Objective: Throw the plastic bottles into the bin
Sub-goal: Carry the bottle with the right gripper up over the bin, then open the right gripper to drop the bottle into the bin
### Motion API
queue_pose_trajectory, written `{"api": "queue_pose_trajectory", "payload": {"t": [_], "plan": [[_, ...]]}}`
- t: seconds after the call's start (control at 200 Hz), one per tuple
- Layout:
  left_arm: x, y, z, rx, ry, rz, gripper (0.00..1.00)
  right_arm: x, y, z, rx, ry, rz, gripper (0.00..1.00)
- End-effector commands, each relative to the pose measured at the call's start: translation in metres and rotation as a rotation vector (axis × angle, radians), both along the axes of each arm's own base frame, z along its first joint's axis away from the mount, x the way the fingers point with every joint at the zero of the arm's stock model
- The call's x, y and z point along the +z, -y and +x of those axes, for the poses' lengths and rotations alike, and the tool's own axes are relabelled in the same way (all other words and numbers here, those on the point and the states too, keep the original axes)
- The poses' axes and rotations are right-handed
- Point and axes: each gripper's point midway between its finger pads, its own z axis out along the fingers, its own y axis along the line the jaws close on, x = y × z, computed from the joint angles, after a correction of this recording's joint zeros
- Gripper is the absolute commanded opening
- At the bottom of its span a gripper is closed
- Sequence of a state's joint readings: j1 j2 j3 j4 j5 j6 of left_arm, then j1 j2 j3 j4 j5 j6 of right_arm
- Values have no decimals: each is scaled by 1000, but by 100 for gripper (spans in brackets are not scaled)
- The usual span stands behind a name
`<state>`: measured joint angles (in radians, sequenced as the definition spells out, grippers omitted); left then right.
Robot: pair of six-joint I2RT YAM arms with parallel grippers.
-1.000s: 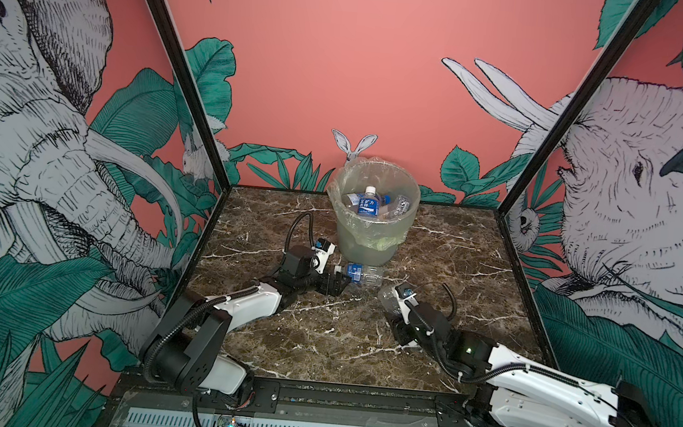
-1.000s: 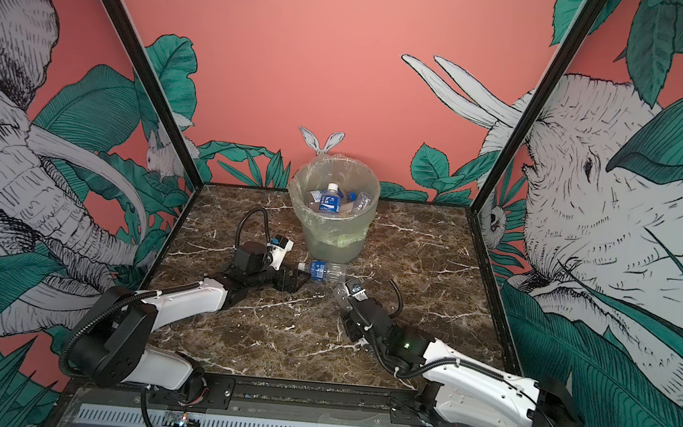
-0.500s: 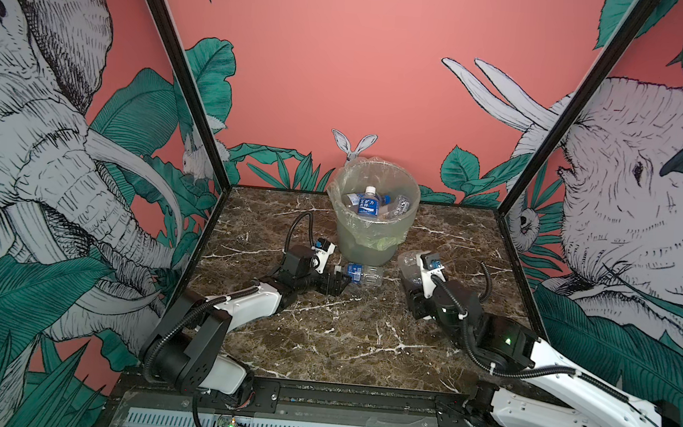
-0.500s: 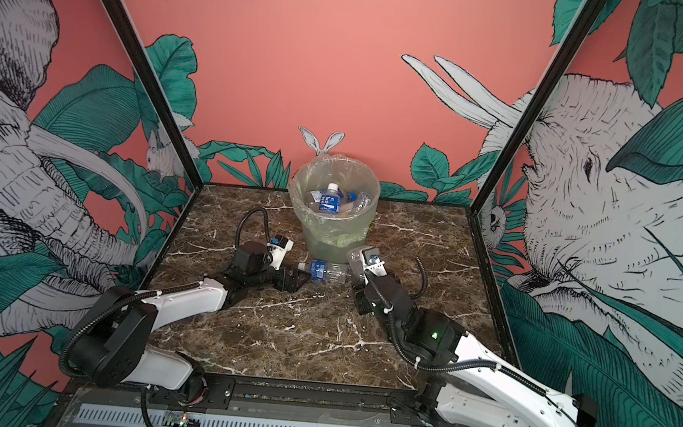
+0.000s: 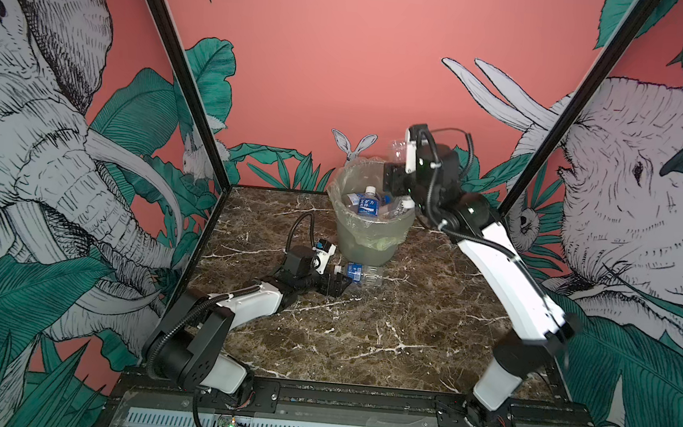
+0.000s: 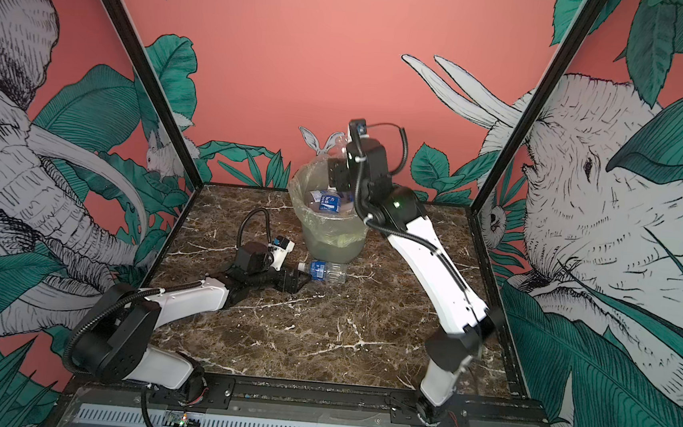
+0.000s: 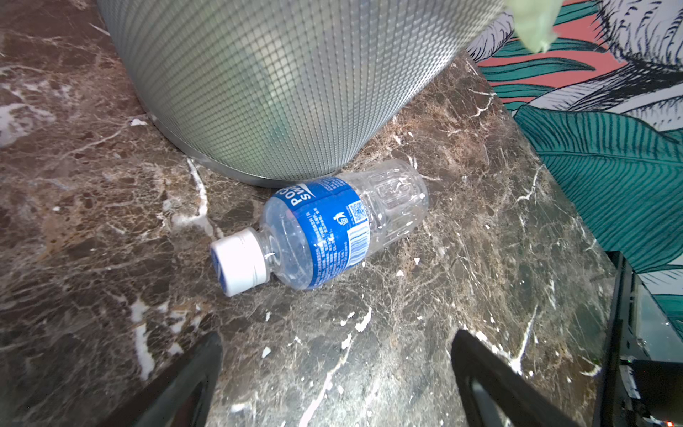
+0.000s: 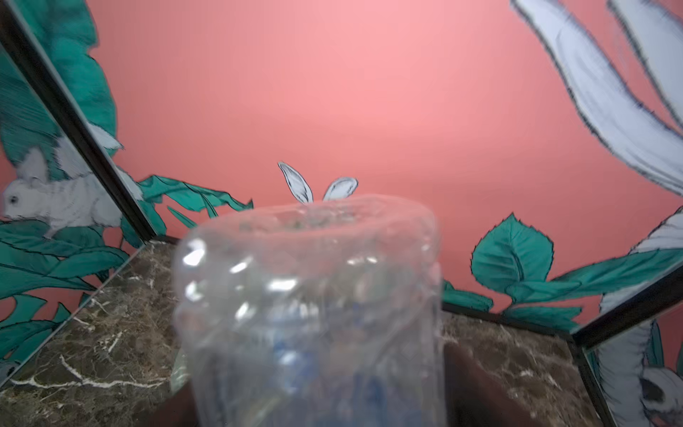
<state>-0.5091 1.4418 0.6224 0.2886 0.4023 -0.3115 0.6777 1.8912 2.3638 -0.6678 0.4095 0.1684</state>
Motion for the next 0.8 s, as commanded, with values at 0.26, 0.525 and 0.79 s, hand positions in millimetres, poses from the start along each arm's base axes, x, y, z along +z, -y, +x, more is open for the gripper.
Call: {"api": "queue_pose_trajectory", "payload": {"t": [0.26, 0.525, 0.79], "plan": [[21, 3, 3, -10, 57, -12, 97, -20, 25, -48, 26, -28, -47, 99], [19, 1, 4, -1, 78, 17, 97, -82, 71, -95, -5, -97, -68, 99], [13, 15, -1, -58, 152, 143, 97, -184, 123, -134, -80, -213, -111, 99]]}}
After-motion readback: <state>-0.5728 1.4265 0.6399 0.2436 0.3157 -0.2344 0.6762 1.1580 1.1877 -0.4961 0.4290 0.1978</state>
